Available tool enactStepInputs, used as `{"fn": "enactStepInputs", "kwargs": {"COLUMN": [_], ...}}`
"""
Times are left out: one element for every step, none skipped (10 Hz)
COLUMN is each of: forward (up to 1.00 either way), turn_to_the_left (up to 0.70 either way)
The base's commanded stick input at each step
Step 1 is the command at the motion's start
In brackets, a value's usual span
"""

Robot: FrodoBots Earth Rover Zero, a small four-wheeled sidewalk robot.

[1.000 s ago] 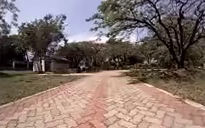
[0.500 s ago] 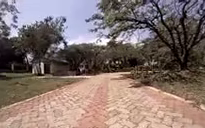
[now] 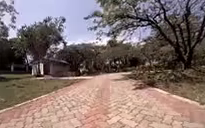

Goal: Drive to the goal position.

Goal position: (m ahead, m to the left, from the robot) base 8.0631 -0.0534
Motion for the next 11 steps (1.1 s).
{"fn": "enactStepInputs", "kwargs": {"forward": [0.7, 0.7, 0.7, 0.7, 0.7, 0.7, 0.7, 0.7, 0.7, 0.7, 0.7], "turn_to_the_left": [0.0, 0.0, 0.0, 0.0, 0.0, 0.0, 0.0, 0.0, 0.0, 0.0, 0.0]}}
